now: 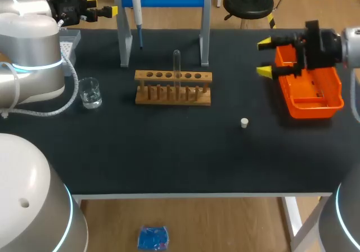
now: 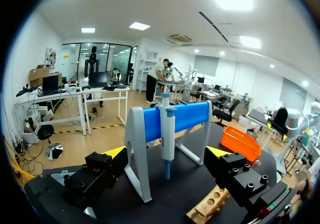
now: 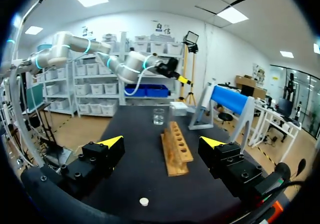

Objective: Invert the test tube, pick up the pipette, mount the tip to pipette, aspirate from beaker and dispense into the tube, eject the tip, return the pipette, and cap with the stopper.

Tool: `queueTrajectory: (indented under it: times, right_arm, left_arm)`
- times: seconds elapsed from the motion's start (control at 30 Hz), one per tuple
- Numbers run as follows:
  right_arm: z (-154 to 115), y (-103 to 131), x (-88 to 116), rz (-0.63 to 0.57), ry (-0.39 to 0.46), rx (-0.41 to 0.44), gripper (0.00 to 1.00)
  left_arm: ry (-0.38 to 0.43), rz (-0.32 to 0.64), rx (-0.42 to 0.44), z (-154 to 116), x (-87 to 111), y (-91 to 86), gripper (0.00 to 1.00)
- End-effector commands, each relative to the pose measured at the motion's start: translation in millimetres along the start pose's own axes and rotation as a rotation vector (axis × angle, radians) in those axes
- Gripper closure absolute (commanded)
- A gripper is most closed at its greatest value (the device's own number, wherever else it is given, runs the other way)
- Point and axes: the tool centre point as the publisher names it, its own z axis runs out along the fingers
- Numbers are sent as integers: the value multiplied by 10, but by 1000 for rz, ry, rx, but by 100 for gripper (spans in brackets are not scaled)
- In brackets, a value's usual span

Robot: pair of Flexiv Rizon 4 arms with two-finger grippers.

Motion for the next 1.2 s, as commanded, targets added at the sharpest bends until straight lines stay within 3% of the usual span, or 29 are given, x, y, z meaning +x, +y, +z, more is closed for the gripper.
queueTrajectory:
  times: [0.03, 0.5, 0.63, 0.87, 1.03, 1.2]
  right_arm:
    - [-111, -50, 100, -9, 51, -17, 0]
    - [-48, -83, 172, -24, 78, -33, 0]
    - [-48, -83, 172, -24, 78, -33, 0]
    - [-48, -83, 172, -24, 78, -33, 0]
    - [-48, -83, 172, -24, 78, -33, 0]
    - [-48, -83, 172, -24, 78, -33, 0]
  left_arm:
    - [1, -1, -1, 1, -3, -2, 0]
    - [1, -1, -1, 1, -3, -2, 0]
    - [110, 143, -11, -113, 498, -57, 0]
    - [202, 247, -18, -189, 1168, 160, 0]
    - [218, 290, -15, -277, 1392, 376, 0]
    - [206, 292, 1, -343, 1406, 615, 0]
